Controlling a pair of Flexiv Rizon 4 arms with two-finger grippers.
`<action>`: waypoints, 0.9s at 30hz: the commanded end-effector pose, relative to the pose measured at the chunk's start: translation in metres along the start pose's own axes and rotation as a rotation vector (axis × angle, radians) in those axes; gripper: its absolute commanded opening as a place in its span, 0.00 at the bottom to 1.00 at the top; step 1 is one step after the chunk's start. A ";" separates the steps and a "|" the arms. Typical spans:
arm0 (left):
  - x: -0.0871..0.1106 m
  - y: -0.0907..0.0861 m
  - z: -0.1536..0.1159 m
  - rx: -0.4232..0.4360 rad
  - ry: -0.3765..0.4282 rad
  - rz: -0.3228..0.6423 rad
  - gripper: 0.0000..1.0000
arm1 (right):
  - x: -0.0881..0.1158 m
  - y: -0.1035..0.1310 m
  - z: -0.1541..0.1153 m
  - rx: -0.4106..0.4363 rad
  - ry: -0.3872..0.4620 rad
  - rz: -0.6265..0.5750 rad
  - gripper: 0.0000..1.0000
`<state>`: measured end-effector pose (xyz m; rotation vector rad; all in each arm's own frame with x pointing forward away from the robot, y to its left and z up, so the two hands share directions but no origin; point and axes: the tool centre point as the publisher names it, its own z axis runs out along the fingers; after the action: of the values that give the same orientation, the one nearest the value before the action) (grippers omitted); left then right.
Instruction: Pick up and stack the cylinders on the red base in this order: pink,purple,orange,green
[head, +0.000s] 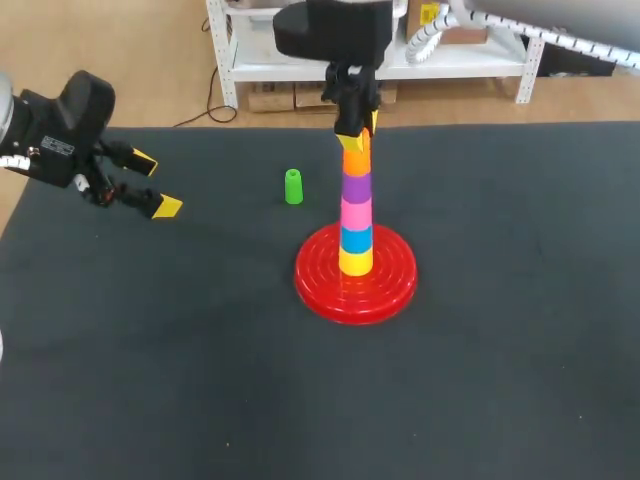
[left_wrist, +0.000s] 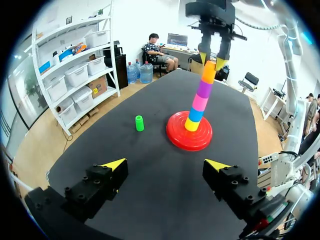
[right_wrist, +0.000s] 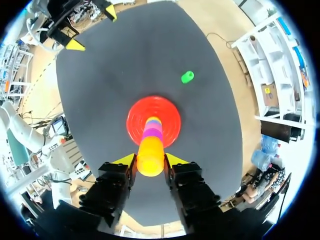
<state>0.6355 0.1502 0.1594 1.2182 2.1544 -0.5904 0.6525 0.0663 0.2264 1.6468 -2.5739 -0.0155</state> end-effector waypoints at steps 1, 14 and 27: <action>0.002 0.000 0.000 0.001 -0.006 0.003 1.00 | 0.001 0.001 -0.030 0.003 -0.040 -0.007 1.00; 0.002 0.000 0.000 0.001 -0.006 0.003 1.00 | -0.077 -0.022 -0.022 0.076 -0.047 0.025 1.00; 0.002 0.000 0.000 0.001 -0.006 0.003 1.00 | -0.124 -0.068 0.065 0.035 0.077 0.132 1.00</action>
<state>0.6355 0.1502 0.1594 1.2182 2.1544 -0.5903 0.7337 0.1249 0.1669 1.5189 -2.7357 0.0525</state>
